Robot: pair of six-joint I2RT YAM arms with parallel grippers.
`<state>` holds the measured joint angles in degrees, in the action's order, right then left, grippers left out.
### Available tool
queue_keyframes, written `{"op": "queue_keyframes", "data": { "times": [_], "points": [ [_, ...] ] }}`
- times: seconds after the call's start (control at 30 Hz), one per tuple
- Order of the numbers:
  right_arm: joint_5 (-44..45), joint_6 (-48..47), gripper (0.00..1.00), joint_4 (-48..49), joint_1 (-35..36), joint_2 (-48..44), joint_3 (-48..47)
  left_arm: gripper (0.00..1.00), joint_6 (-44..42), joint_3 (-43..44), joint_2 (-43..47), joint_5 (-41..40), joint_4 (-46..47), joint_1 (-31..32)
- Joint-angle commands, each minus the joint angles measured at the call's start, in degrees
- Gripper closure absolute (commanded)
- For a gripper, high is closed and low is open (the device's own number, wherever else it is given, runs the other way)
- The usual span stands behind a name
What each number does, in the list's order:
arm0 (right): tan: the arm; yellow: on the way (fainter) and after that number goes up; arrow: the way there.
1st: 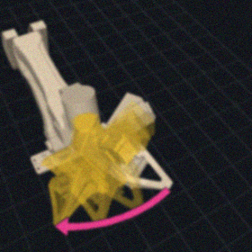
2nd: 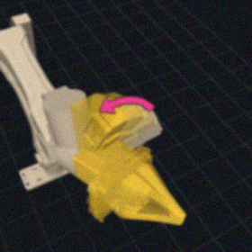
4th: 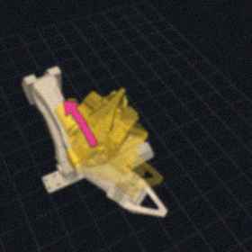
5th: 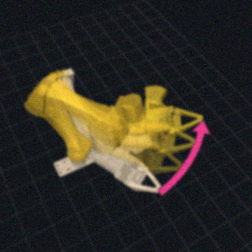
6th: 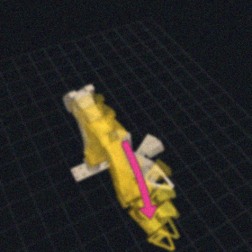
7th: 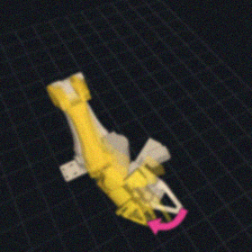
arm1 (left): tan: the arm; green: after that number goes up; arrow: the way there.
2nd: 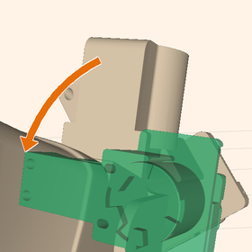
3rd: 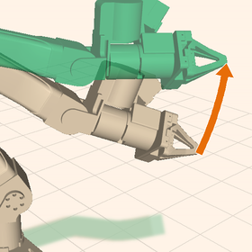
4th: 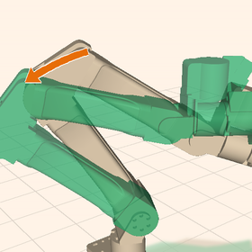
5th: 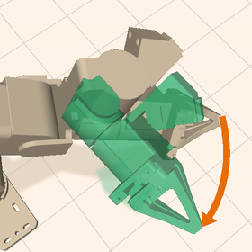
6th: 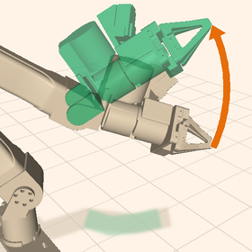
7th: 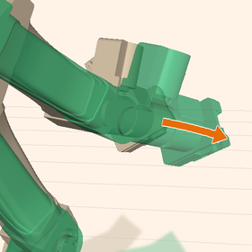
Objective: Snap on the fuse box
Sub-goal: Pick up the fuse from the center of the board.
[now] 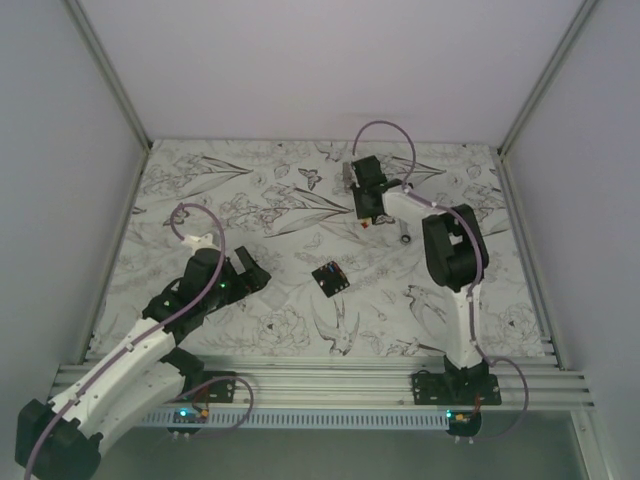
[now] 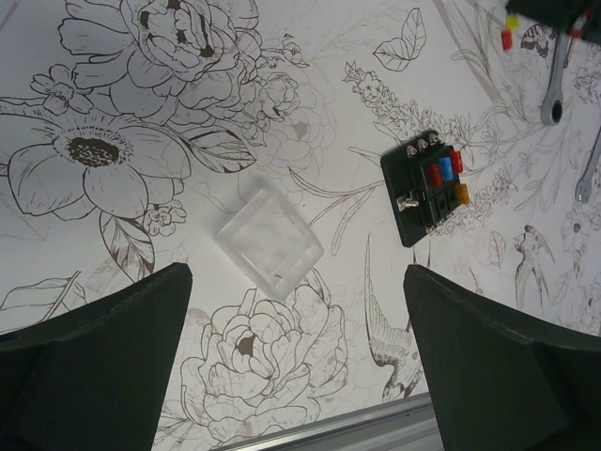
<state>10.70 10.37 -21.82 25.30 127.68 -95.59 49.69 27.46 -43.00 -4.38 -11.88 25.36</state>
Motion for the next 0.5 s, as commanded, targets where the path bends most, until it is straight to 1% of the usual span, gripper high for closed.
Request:
{"op": "queue_keyframes", "data": {
  "times": [0.0, 0.13, 0.27, 0.37, 0.47],
  "points": [
    [-2.92, 3.08, 0.74, -2.92, 0.06, -5.85, 11.46, 0.00, 0.29, 0.75, 0.90, 0.42, -0.39, -0.49],
    [-2.52, 3.40, 0.74, -0.91, 1.84, -12.61, 21.33, 0.00, 0.66, 0.62, 1.50, 0.77, -0.36, -0.49],
    [-0.64, 3.98, 0.74, -1.06, 4.28, -17.53, 28.14, 0.00, 1.01, 0.64, 1.85, 1.17, -0.34, -0.49],
    [-0.76, 4.71, 0.73, -0.91, 4.88, -21.14, 31.62, 0.00, 1.24, 0.75, 1.93, 1.49, -0.38, -0.49],
    [-0.69, 4.33, 0.71, -0.37, 5.11, -24.15, 32.81, 0.00, 1.46, 0.83, 1.76, 1.60, -0.31, -0.42]
  ]
}}
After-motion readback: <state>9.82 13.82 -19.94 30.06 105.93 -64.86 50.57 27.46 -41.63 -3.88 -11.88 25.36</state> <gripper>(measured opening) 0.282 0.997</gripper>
